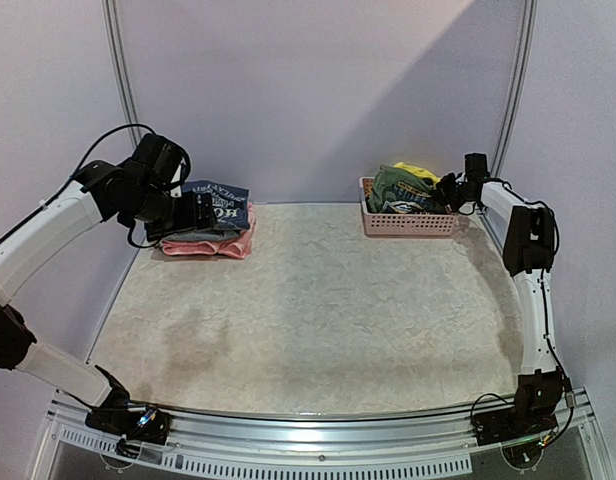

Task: Fold and stack the mixed laundry pile
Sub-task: Pick up the crumpled tank top from the bin, then pass from the right arm to the left

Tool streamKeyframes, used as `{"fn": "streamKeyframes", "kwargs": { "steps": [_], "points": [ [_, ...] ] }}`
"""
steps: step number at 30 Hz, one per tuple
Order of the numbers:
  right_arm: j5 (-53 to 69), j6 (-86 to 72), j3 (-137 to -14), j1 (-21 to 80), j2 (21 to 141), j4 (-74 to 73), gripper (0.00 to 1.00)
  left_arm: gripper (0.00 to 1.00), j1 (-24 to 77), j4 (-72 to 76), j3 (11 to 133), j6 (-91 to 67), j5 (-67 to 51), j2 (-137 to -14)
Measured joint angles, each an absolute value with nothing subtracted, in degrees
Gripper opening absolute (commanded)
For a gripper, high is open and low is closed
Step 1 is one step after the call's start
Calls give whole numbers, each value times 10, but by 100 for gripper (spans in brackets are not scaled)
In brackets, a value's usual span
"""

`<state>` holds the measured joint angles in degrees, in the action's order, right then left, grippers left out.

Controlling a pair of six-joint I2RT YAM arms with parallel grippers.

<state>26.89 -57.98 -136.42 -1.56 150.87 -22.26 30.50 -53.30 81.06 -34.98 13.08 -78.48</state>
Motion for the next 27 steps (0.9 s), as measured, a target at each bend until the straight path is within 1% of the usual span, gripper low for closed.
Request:
{"fn": "streamKeyframes", "kwargs": {
  "steps": [7,14,21,27],
  "points": [
    [289,-562,-1350,-16,1487,-232,0,99,305,-531,801,-347,129,-782],
    [322,-538,-1299,-4,1368,-247,0,99,305,-526,764,-334,123,-748],
    [366,-523,-1297,30,1243,-239,0,98,305,-524,750,-310,109,-705],
    [395,-525,-1293,53,1175,-225,0,95,305,-517,725,-288,85,-666]
  ]
}}
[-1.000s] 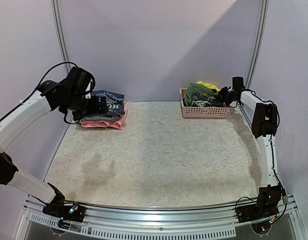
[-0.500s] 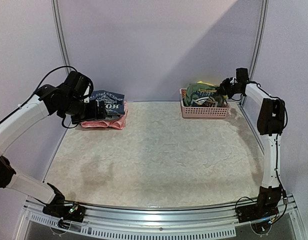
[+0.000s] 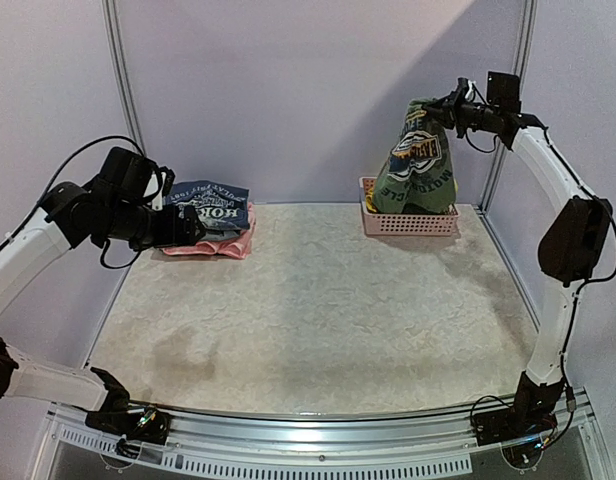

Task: Fold and stack the mixed laundry pile
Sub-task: Pass from the right arm to the left

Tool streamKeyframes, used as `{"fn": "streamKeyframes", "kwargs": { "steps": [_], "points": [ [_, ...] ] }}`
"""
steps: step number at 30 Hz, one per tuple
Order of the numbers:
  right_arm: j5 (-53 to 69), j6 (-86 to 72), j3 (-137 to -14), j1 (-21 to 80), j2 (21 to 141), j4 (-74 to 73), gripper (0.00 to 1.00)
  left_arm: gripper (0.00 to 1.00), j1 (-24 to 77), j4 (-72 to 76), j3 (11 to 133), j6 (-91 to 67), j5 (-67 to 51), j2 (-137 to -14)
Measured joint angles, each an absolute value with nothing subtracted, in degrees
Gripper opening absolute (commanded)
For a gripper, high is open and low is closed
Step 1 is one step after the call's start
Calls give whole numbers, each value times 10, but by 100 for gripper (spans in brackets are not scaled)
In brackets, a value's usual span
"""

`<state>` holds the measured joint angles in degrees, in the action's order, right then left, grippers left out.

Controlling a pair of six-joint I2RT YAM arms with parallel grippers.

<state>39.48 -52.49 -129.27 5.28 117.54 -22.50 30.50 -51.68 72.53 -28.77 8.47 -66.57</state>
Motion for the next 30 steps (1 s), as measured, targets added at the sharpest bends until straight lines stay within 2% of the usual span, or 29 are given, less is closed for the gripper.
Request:
{"fn": "streamKeyframes", "kwargs": {
  "steps": [13,20,30],
  "points": [
    [367,-540,-1184,117,1026,-229,0,87,321,-406,702,-251,-50,-663],
    [340,-544,-1198,174,984,-227,0,86,357,-341,712,-233,-98,-718],
    [241,-543,-1217,243,945,-232,0,83,435,-234,717,-183,-114,-765]
  ]
}}
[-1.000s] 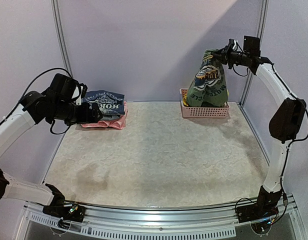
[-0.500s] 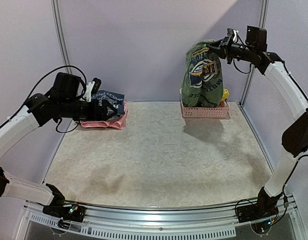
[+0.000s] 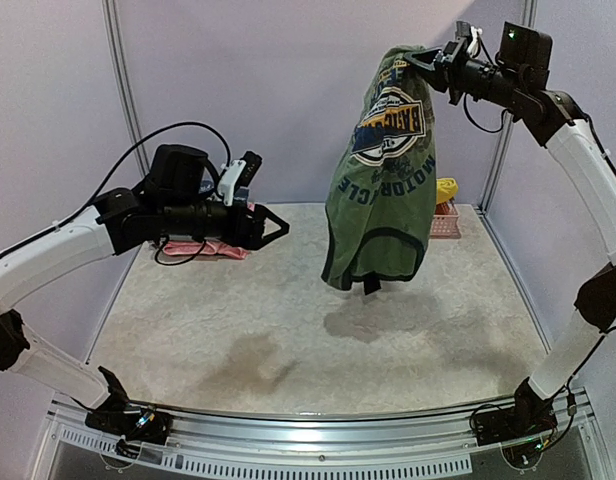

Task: Fold and stack the mixed laundry pile
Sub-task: Pass from the right arm to the left

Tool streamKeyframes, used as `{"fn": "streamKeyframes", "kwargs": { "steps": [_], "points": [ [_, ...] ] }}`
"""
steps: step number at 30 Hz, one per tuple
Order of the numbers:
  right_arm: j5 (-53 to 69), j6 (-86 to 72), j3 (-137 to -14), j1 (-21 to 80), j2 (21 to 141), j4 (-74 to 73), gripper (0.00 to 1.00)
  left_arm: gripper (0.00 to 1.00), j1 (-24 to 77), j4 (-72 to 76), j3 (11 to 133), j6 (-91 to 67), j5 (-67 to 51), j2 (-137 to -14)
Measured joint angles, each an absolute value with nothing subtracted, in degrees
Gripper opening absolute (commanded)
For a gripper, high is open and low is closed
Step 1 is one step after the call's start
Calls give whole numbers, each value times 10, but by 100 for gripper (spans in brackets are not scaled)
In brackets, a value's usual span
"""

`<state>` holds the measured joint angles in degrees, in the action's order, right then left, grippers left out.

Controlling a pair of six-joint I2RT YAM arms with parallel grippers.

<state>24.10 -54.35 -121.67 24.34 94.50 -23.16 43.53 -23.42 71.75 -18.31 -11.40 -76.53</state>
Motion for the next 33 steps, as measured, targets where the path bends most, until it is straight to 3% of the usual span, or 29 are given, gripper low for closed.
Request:
{"fn": "streamKeyframes", "kwargs": {
  "steps": [13,23,28,30,33],
  "points": [
    [167,-549,-1256,361,942,-250,0,83,439,-27,627,-161,-186,-837],
    [143,-554,-1331,383,965,-253,0,83,439,81,627,-130,-215,-939],
    [136,-559,-1340,390,983,-261,0,10,439,116,627,-118,-178,-958],
    [134,-563,-1340,393,985,-266,0,0,439,122,627,-111,-176,-958],
    [124,-563,-1340,394,986,-276,0,0,439,121,627,-102,-182,-958]
  ]
}}
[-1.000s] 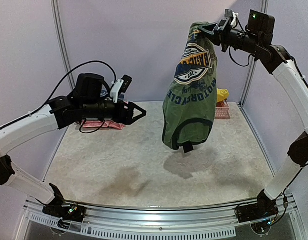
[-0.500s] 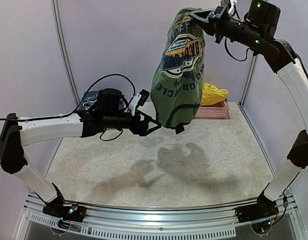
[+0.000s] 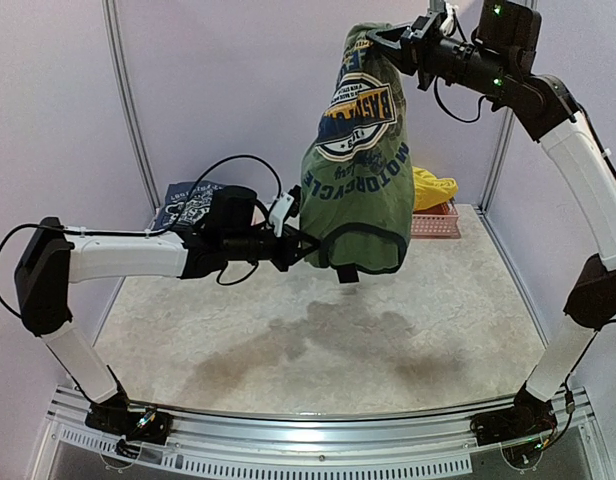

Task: Fold and stack the mixed laundry pile
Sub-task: Pass from the right arm to the left

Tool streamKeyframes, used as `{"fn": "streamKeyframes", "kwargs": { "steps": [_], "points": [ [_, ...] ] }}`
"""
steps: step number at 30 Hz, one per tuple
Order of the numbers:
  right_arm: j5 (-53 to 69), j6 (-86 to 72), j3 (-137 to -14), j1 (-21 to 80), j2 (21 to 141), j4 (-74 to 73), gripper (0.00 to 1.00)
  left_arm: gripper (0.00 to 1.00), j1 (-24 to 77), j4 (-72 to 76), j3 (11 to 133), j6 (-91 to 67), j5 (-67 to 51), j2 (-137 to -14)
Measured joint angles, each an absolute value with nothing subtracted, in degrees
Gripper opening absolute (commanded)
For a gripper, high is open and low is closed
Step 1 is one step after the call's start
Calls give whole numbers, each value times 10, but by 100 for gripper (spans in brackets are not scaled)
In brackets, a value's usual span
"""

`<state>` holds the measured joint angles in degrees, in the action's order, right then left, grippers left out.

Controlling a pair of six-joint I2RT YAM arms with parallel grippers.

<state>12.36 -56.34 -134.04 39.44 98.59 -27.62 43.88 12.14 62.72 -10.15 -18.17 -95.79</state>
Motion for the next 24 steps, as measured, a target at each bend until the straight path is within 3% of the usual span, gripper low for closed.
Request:
{"fn": "streamKeyframes", "kwargs": {
  "steps": [5,7,8,10,12,14,24],
  "points": [
    [56,-549,-1341,395,981,-336,1,0,439,70,627,-90,-181,-926],
    [31,-542,-1327,395,972,-349,13,0,437,26,627,-83,-173,-890],
    [17,-536,-1311,395,963,-359,22,0,435,-4,627,-79,-168,-860],
    [-13,-531,-1273,395,941,-379,56,0,432,-40,629,-72,-158,-820],
    [-42,-523,-1243,395,923,-397,81,0,426,-97,646,-65,-142,-769],
    [-65,-518,-1227,395,911,-415,97,0,418,-148,678,-58,-128,-734],
    [-113,-490,-1182,395,880,-430,99,0,397,-359,967,-34,-78,-722]
  ]
}}
